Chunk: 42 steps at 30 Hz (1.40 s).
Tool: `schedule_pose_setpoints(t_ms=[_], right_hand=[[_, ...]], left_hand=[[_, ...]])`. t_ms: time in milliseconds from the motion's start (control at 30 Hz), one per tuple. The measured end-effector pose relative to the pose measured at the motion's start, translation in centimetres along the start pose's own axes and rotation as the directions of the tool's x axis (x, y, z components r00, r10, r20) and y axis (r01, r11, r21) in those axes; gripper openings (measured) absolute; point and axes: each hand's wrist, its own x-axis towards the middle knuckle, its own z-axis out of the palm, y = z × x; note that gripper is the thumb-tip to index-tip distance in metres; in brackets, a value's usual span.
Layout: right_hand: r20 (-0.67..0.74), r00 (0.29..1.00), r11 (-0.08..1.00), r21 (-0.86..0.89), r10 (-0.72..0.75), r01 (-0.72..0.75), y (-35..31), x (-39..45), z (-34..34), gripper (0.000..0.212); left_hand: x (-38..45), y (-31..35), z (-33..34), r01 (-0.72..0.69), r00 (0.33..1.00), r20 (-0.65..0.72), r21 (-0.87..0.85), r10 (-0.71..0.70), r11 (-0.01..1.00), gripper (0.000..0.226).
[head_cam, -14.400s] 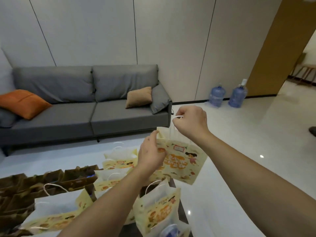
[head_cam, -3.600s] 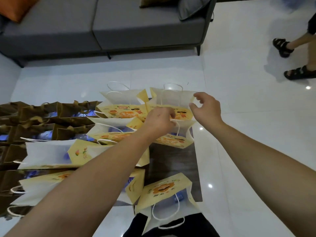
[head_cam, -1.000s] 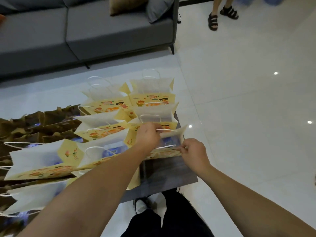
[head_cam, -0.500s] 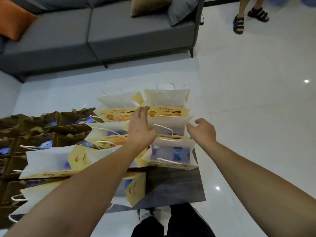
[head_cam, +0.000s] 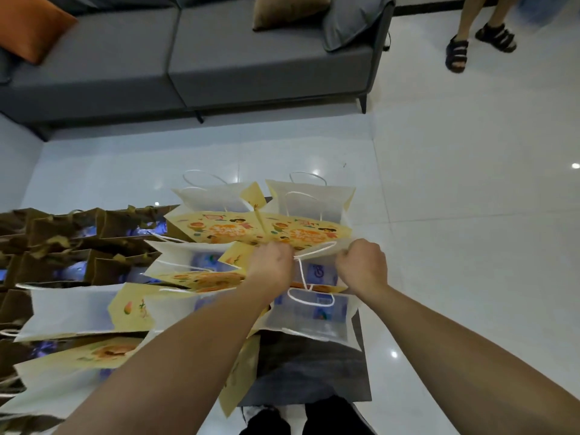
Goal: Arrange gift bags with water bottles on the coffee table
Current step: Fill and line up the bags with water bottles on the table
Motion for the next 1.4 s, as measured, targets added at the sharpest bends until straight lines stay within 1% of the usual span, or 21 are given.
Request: schedule_pose_setpoints(t_ms=[100, 167, 200, 300, 400, 467, 533, 633, 733, 800, 900, 967, 1033, 1100, 1133, 1167, 1200, 1233, 1300, 1367, 1400], right_hand=[[0.022, 0.999, 0.999, 0.026, -0.038, 0.037, 0.3, 0.3, -0.5, 0.027], [0.016, 1.000, 0.994, 0.111, -0.024, 0.022, 0.4, 0.4, -1.0, 0.035], [-0.018, 1.000, 0.986, 0.167, -0.008, 0.011, 0.5, 0.6, -1.3, 0.035], [-0.136, 0.990, 0.954, 0.299, 0.045, -0.003, -0.3, 2.1, -2.0, 0.020], [-0.042, 0.999, 0.948, 0.318, 0.008, 0.006, -1.5, 4.3, -2.2, 0.068], [0.081, 0.996, 0.906, 0.416, 0.042, -0.072, -2.3, 5.6, -2.3, 0.085], [0.176, 0.981, 0.826, 0.538, 0.085, -0.168, -2.6, 6.5, -2.2, 0.078], [0.191, 0.977, 0.763, 0.616, 0.096, -0.195, -3.2, 7.8, -1.8, 0.061], [0.213, 0.972, 0.717, 0.662, 0.102, -0.220, -3.9, 8.5, -1.9, 0.059], [0.194, 0.976, 0.708, 0.675, 0.099, -0.207, -3.4, 8.2, -1.7, 0.060], [0.088, 0.982, 0.728, 0.661, 0.165, -0.181, -0.6, 6.3, -0.8, 0.057], [0.132, 0.953, 0.704, 0.648, 0.274, -0.292, 2.2, 4.7, 0.7, 0.053], [0.308, 0.850, 0.621, 0.584, 0.426, -0.523, 5.2, 3.0, 2.8, 0.062], [0.545, 0.674, 0.441, 0.509, 0.499, -0.739, 7.7, 0.2, 4.9, 0.062], [0.650, 0.588, 0.346, 0.476, 0.481, -0.809, 8.7, -1.3, 5.7, 0.057], [0.732, 0.528, 0.265, 0.456, 0.431, -0.849, 9.2, -2.4, 6.4, 0.049], [0.788, 0.498, 0.189, 0.461, 0.362, -0.867, 9.6, -3.3, 7.0, 0.042], [0.813, 0.498, 0.102, 0.492, 0.303, -0.865, 9.9, -3.7, 7.9, 0.035], [0.797, 0.556, -0.019, 0.576, 0.237, -0.817, 9.6, -3.5, 9.1, 0.031], [0.760, 0.606, -0.063, 0.634, 0.233, -0.771, 8.7, -2.7, 9.5, 0.034], [0.749, 0.619, -0.052, 0.646, 0.234, -0.762, 8.2, -2.4, 9.6, 0.035]], left_hand=[[-0.4, -0.1, 0.4, 0.043, 0.997, -0.054, -0.062, -0.047, 0.997, 0.012], [-0.3, -0.4, 0.9, 0.072, 0.992, -0.095, -0.116, -0.084, 0.991, 0.014], [-0.3, -0.4, 1.0, 0.081, 0.990, -0.101, -0.135, -0.095, 0.988, 0.015], [-0.3, -0.2, 1.1, 0.081, 0.990, -0.098, -0.226, -0.105, 0.971, 0.013], [-0.1, -0.4, 1.3, 0.041, 0.986, -0.144, -0.290, -0.086, 0.956, 0.009], [0.0, -0.9, 1.4, 0.017, 0.981, -0.179, -0.322, -0.079, 0.947, 0.012], [0.1, -1.4, 1.3, 0.008, 0.979, -0.193, -0.311, -0.072, 0.950, 0.013], [0.4, -2.2, 1.7, -0.024, 0.972, -0.234, -0.237, -0.033, 0.971, 0.013], [0.5, -2.4, 2.1, -0.045, 0.960, -0.281, -0.189, -0.010, 0.981, 0.021], [0.5, -2.3, 2.2, -0.076, 0.964, -0.265, -0.179, 0.026, 0.981, 0.023], [0.5, -2.3, 1.7, -0.173, 0.959, -0.259, -0.210, 0.116, 0.962, 0.032], [0.5, -2.0, 1.3, -0.229, 0.955, -0.235, -0.208, 0.179, 0.951, 0.029], [0.5, -1.4, 1.0, -0.227, 0.963, -0.194, -0.204, 0.188, 0.952, 0.027], [0.4, -0.5, 1.2, -0.191, 0.971, -0.184, -0.206, 0.154, 0.960, 0.016], [0.3, -0.1, 1.5, -0.179, 0.972, -0.188, -0.197, 0.142, 0.964, 0.012], [0.2, 0.2, 1.6, -0.160, 0.973, -0.193, -0.184, 0.124, 0.970, 0.015], [0.0, 0.4, 1.7, -0.149, 0.974, -0.198, -0.171, 0.114, 0.974, 0.017], [-0.1, 0.7, 1.9, -0.134, 0.977, -0.187, -0.156, 0.104, 0.979, 0.018], [-0.1, 1.1, 2.0, -0.090, 0.983, -0.168, -0.122, 0.069, 0.988, 0.018], [-0.1, 1.5, 1.8, -0.059, 0.986, -0.159, -0.102, 0.042, 0.993, 0.021], [-0.1, 1.7, 1.7, -0.053, 0.987, -0.155, -0.102, 0.037, 0.993, 0.024]])
